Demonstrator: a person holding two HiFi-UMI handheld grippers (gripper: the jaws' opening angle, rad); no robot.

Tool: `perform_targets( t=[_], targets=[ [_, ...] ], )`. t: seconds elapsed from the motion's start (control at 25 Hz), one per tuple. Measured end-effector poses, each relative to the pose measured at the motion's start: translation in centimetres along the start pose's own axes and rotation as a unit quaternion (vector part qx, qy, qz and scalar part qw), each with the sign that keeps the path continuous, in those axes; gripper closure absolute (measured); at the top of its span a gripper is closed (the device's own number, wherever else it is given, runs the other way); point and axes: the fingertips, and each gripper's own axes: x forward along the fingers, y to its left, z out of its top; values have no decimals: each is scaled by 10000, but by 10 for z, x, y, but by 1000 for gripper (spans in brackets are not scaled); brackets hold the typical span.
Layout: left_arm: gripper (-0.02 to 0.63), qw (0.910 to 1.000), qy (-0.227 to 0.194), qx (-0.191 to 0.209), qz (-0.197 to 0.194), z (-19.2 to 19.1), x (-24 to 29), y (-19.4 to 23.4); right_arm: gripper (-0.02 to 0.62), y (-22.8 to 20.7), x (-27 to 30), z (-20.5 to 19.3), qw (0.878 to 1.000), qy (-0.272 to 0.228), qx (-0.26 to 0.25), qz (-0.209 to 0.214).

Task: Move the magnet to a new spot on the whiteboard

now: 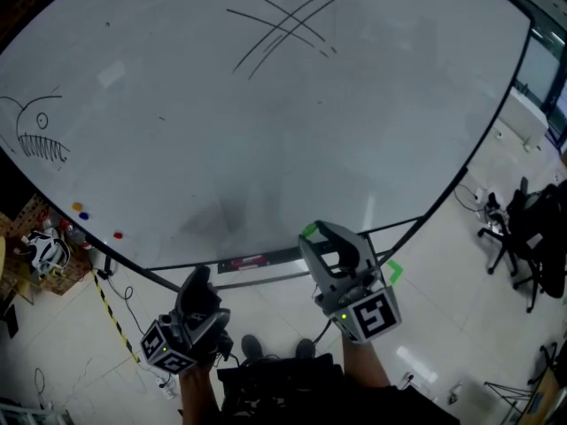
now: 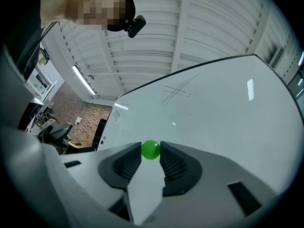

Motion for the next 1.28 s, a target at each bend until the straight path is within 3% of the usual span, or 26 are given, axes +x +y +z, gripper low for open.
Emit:
perform_targets(
  t=[0.36, 0.52, 0.92, 1.28],
  targets=[
    [190, 9991, 49, -40, 417, -18, -10, -29, 445, 3, -32, -3, 9981, -145, 516, 299],
    [190, 9996, 46, 83, 272, -10, -18, -32, 445, 15, -35, 0, 9976, -125, 589, 331],
    [190, 9987, -387, -317, -92, 38, -96, -38, 445, 97, -35, 24, 9993, 87, 332, 135],
    [190, 9920, -628, -979, -495, 47, -159, -35, 446, 180, -43, 31, 9981, 603, -74, -35]
  ],
)
